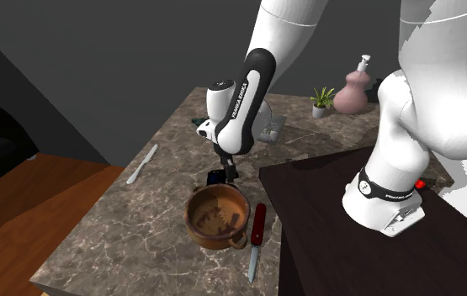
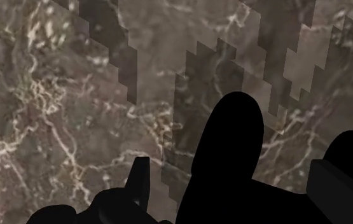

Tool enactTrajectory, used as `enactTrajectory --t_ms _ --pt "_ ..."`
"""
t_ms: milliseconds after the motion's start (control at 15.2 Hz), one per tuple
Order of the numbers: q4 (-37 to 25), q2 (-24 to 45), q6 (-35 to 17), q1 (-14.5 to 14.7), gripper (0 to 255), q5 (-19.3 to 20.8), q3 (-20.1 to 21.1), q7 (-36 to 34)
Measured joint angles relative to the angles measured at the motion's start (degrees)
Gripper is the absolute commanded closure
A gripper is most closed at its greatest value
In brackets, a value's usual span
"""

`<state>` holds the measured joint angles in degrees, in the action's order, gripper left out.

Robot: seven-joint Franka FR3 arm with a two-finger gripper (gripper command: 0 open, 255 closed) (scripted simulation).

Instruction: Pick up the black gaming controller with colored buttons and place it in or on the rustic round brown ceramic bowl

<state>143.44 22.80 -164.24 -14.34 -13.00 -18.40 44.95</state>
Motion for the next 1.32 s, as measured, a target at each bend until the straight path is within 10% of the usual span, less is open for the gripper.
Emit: enactTrajectory --t_ms 330,396,1320 --pt "-0.1 0.4 -0.3 -0.3 0 -0.2 0.3 0.2" --pt "-0.1 0.4 -0.3 -0.3 255 -0.2 0.3 0.2" --pt "0.7 -2.3 1.6 1.5 255 1.5 -1.8 -1.2"
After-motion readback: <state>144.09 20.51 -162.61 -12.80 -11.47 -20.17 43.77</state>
